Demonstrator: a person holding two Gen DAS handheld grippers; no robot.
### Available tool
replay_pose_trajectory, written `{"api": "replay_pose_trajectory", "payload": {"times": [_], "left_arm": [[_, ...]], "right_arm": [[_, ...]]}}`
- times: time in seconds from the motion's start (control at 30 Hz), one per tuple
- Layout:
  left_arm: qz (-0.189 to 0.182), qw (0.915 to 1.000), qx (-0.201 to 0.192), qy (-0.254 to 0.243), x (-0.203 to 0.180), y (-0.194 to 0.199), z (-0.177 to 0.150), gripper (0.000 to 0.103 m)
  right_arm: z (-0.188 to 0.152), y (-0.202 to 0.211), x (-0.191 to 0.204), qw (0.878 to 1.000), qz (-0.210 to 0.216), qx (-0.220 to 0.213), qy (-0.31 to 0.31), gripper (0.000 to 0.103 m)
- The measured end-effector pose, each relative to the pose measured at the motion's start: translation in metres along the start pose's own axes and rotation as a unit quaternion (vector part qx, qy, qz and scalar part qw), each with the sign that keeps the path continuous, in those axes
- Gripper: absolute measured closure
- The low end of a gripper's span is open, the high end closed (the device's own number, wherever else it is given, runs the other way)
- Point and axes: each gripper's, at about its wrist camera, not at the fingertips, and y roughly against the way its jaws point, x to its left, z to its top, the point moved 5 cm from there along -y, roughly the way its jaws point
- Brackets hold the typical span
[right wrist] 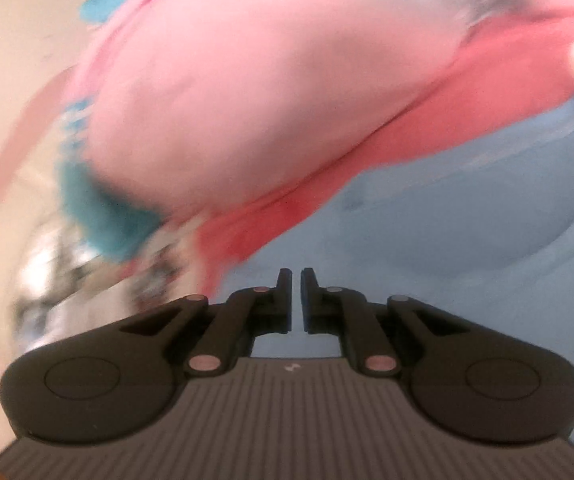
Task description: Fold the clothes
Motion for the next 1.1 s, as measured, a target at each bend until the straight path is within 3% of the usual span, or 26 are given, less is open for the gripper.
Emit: {"api": "replay_pose_trajectory", "payload": {"times": [0.1,0.17,0.27,0.37,0.47,0.63,0.73,1.0,1.1], "left_arm": [[0.0,1.0,-0.001,-0.002,0.0,-0.001,-0.001,0.041],[-0.001,1.0,-0.001,0.001,0.002,0.0,-0.001,0.041],[-0.003,1.0,-0.002,0.006,0.007,0.001,-0.001,0.04],[-0.005,0.9999,-0.002,0.012,0.008,0.003,-0.001,0.04],[-0.002,1.0,-0.003,0.009,0.007,0.004,-0.001,0.038],[-0.001,0.9999,-0.003,0.012,0.009,0.003,-0.001,0.037],[-0.003,0.9999,-0.003,0.013,0.01,0.003,-0.001,0.036],[0.028,0.9994,-0.019,0.008,0.01,0.014,0.0,0.028],[0.039,0.9982,-0.042,0.016,0.012,0.025,0.004,0.028]], "right_arm": [[-0.016,0.002,-0.004,0.999,0.018,0.028,-0.028,0.092],[-0.019,0.006,-0.023,0.998,-0.019,0.018,-0.052,0.09],[-0.014,0.026,-0.051,0.989,-0.058,-0.034,-0.13,0.088],[-0.019,0.047,-0.042,0.986,-0.066,-0.064,-0.138,0.086],[-0.037,0.045,-0.013,0.993,-0.037,-0.039,-0.109,0.08],[-0.081,0.019,0.023,0.994,0.037,0.054,-0.086,0.074],[-0.099,0.021,0.009,0.99,0.019,0.072,-0.118,0.074],[-0.122,0.13,-0.03,0.982,-0.038,-0.048,-0.177,0.063],[-0.141,0.166,-0.038,0.983,-0.081,-0.085,-0.14,0.063]]}}
